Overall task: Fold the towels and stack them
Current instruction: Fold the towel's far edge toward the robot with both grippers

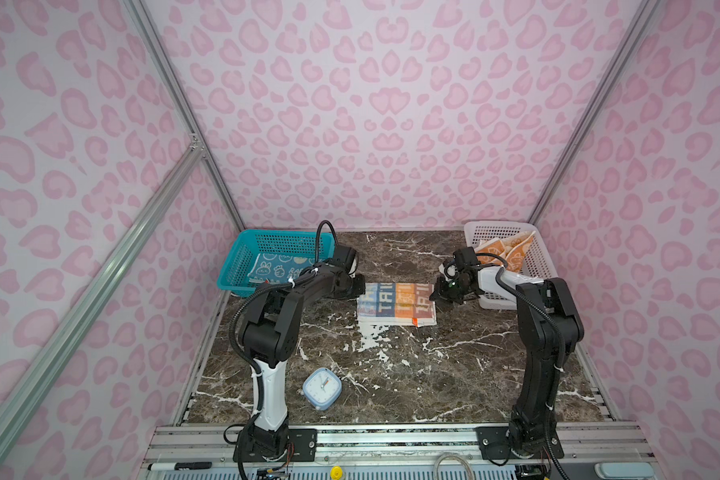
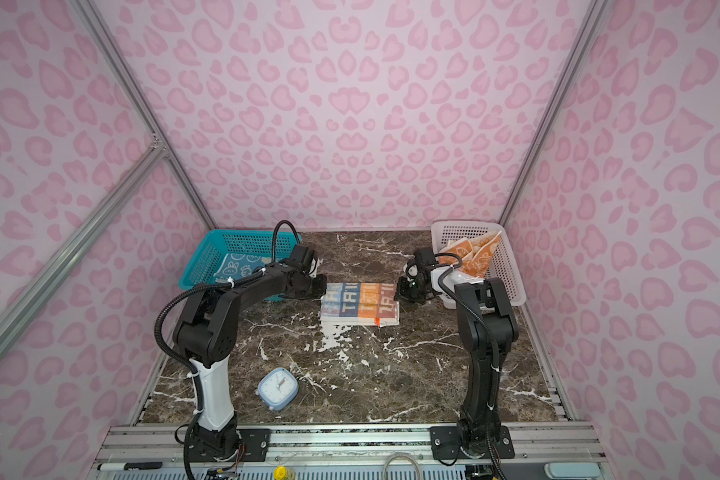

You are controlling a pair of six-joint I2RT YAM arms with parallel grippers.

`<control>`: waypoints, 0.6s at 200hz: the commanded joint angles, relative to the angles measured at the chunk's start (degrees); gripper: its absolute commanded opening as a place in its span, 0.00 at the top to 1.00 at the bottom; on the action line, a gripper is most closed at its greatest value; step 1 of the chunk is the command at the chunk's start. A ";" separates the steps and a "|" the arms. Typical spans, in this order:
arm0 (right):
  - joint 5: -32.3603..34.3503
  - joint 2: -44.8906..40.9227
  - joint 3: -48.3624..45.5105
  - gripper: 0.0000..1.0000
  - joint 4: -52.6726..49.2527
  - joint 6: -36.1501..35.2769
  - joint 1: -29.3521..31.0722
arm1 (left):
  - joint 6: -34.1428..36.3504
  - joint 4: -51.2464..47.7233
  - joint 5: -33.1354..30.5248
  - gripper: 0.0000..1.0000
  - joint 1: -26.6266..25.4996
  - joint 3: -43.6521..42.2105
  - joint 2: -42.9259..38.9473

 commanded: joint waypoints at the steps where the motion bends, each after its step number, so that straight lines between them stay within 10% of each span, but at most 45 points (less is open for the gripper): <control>1: 1.09 0.13 2.76 1.00 -3.12 -0.43 -0.43 | 1.38 -2.88 -2.04 0.97 0.24 3.31 0.92; 120: 1.14 -8.60 -4.45 1.00 -3.49 -1.02 0.30 | 0.70 -1.80 -1.17 0.97 -0.15 -3.27 -7.42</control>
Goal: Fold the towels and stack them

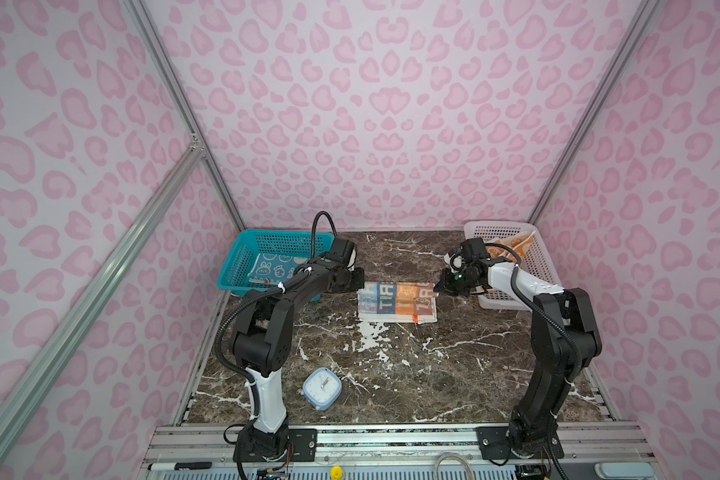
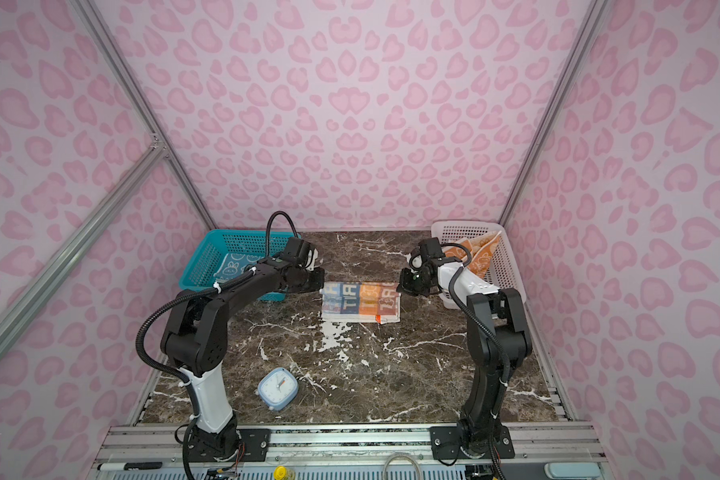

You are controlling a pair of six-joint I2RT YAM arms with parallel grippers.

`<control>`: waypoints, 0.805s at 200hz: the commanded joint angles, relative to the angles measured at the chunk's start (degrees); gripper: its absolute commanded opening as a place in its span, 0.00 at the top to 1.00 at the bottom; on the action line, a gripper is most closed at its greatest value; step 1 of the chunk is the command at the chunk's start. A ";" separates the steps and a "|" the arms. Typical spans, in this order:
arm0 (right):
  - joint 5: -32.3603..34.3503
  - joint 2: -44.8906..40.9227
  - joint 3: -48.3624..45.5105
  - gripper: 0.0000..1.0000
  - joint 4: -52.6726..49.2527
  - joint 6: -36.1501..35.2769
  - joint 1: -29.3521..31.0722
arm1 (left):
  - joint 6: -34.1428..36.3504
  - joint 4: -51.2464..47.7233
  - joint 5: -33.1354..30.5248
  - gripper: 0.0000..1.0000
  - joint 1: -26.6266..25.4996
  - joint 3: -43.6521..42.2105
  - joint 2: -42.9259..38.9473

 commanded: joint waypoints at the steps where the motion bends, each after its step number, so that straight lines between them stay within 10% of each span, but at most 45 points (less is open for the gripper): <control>1: 1.21 -0.10 -2.58 1.00 0.77 -0.14 0.48 | -0.99 1.10 -0.88 0.97 -0.04 -1.94 -1.26; 161: 2.98 -2.56 -6.01 1.00 1.62 0.12 1.55 | -1.91 1.75 -1.91 0.97 -1.03 -6.39 -3.47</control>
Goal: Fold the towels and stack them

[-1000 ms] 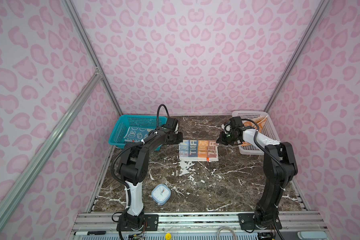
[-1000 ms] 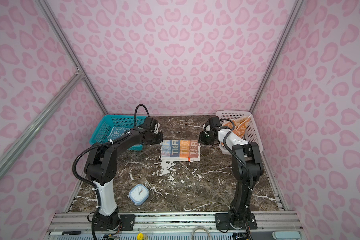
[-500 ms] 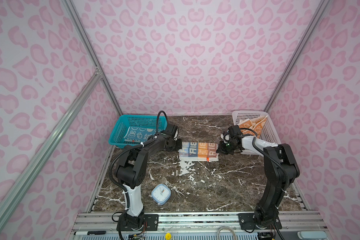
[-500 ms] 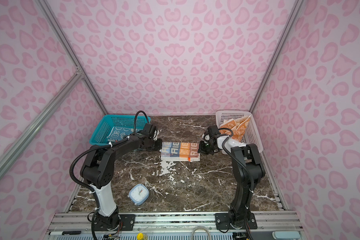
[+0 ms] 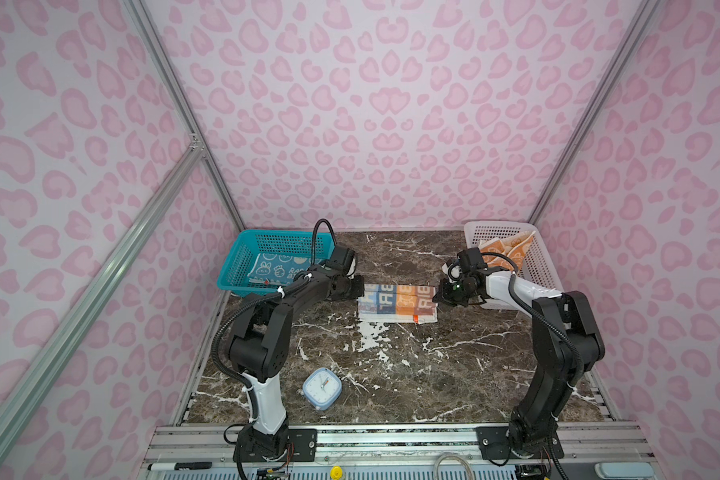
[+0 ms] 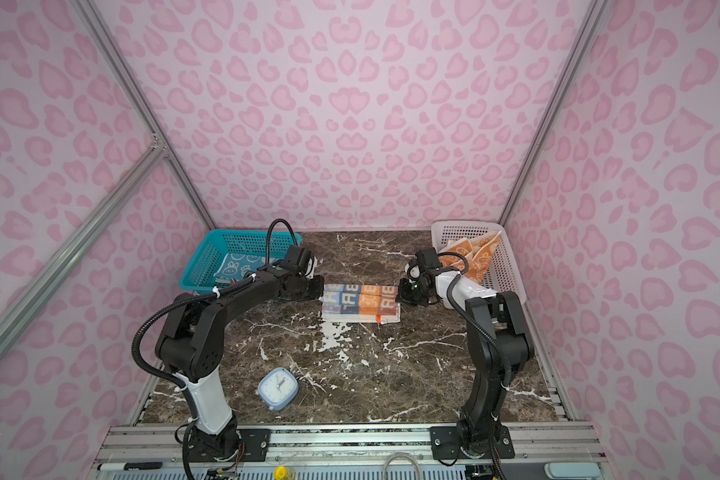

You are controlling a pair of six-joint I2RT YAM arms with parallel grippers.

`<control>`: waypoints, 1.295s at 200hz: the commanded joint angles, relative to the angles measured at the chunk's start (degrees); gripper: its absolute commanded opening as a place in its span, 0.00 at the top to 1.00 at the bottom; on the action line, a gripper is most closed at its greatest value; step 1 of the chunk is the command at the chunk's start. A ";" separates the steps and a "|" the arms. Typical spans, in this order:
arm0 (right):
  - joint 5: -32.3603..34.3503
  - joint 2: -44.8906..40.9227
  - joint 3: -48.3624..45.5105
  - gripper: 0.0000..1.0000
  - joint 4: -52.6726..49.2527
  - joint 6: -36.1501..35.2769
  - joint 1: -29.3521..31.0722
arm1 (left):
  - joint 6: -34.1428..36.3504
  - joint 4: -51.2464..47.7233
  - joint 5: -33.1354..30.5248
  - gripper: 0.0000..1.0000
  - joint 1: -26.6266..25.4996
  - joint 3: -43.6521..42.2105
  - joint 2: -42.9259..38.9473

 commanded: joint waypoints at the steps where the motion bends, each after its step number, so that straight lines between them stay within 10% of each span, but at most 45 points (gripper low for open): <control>1: 2.31 -0.53 -0.44 1.00 -1.47 -0.46 0.05 | -0.41 -0.19 -1.16 0.97 -0.02 -1.23 -0.97; 84: 2.34 2.69 -1.94 0.98 0.82 0.03 1.00 | -1.11 1.12 -0.78 0.92 -1.01 -1.94 2.36; 180: 1.40 -4.18 -1.61 0.30 0.12 1.66 3.12 | -3.44 -0.13 4.39 0.00 -2.20 0.18 -4.76; 259: -6.10 -1.66 -7.59 0.14 12.20 9.71 5.52 | -10.20 7.76 13.29 0.02 -3.80 -6.44 -1.44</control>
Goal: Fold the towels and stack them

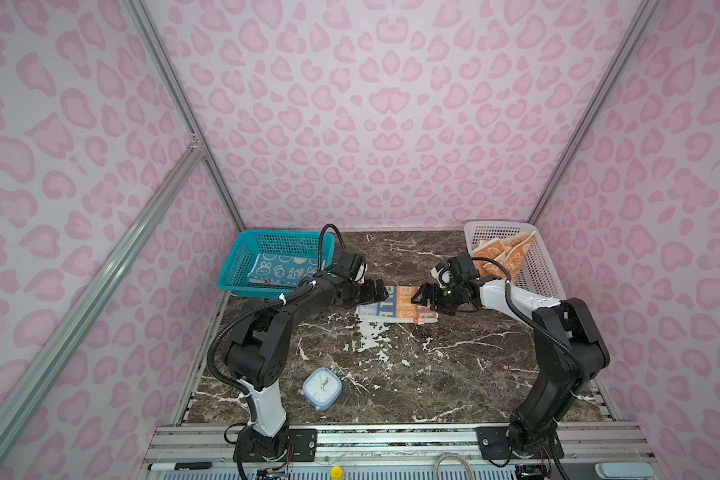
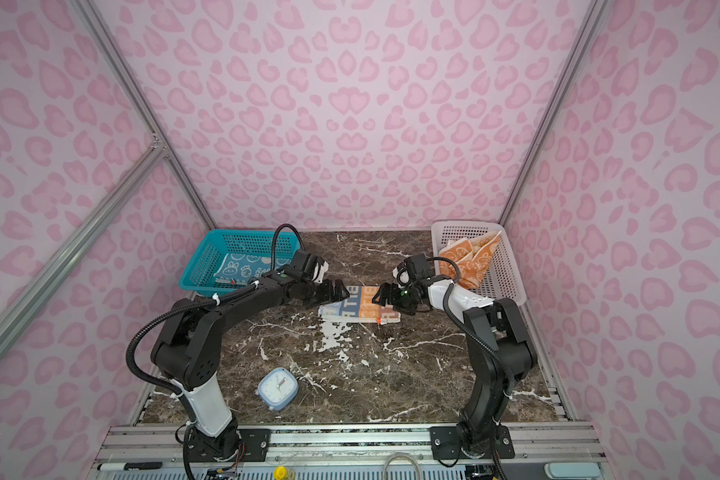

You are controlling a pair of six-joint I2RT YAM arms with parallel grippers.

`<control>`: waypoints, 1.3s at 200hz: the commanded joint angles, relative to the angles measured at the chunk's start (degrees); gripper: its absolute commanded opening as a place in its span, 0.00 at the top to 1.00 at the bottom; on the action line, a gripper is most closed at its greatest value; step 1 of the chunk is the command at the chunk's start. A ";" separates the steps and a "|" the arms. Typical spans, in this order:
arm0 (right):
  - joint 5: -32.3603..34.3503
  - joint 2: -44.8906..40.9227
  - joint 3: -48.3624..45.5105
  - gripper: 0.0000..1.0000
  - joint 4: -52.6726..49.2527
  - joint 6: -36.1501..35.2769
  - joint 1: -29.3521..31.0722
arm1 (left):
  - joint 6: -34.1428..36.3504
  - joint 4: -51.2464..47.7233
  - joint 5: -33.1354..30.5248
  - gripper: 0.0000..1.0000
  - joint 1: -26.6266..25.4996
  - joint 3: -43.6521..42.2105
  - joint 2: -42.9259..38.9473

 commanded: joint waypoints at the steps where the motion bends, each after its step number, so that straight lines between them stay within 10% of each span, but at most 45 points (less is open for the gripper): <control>1: -1.90 1.55 -1.44 0.14 4.16 2.20 -0.05 | -2.44 3.57 2.88 0.02 0.15 -2.15 0.94; 85: 0.16 2.60 -6.70 0.12 4.71 0.35 -1.67 | 0.11 1.79 0.79 0.02 1.43 -5.89 2.17; 164: 2.98 -2.94 0.92 0.02 -1.77 -1.82 -1.93 | 7.77 -12.40 -9.48 0.02 2.08 9.02 3.71; 260: 3.69 1.57 -3.60 0.02 1.02 -3.03 -3.31 | 8.11 -12.87 -5.34 0.10 0.96 11.98 12.17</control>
